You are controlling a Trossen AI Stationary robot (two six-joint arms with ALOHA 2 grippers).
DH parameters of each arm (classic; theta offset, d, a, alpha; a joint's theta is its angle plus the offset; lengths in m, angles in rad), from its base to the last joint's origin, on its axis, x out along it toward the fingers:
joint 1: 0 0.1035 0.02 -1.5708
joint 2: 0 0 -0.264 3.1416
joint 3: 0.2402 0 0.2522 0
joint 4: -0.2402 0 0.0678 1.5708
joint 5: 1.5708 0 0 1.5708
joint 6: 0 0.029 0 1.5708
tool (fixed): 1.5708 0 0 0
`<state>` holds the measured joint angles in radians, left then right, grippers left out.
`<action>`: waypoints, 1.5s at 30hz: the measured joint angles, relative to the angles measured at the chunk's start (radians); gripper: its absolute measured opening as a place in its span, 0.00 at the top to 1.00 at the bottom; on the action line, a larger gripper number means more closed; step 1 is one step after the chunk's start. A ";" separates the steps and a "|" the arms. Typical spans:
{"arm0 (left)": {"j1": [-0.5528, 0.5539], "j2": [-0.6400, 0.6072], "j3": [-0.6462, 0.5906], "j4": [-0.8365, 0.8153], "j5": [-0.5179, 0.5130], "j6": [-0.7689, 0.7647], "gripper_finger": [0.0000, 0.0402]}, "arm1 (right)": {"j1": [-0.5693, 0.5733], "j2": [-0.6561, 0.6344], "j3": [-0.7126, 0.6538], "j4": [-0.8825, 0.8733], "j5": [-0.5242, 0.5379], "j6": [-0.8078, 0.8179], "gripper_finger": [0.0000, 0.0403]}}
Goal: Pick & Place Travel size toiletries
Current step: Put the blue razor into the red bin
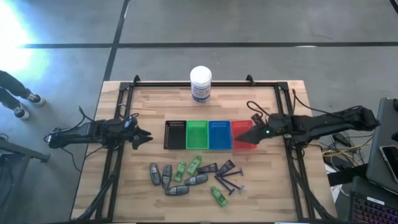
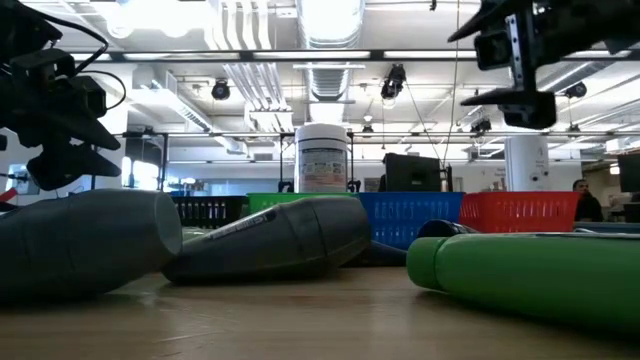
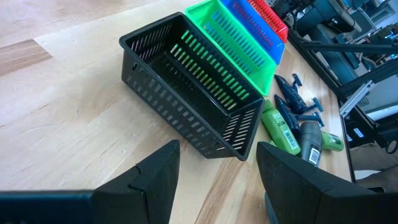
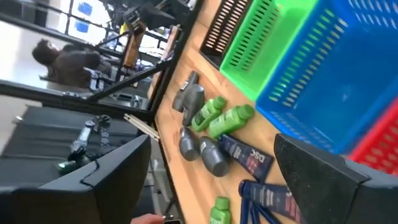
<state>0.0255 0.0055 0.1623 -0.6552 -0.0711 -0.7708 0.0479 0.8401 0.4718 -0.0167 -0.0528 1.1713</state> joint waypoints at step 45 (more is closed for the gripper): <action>0.000 0.000 0.000 0.000 0.000 0.000 0.46 | 0.310 0.923 0.665 -0.754 -0.040 -0.953 0.33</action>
<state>0.0254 0.0051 0.1626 -0.6555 -0.0711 -0.7707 0.3574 1.7631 1.1365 -0.7705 -0.0929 0.2185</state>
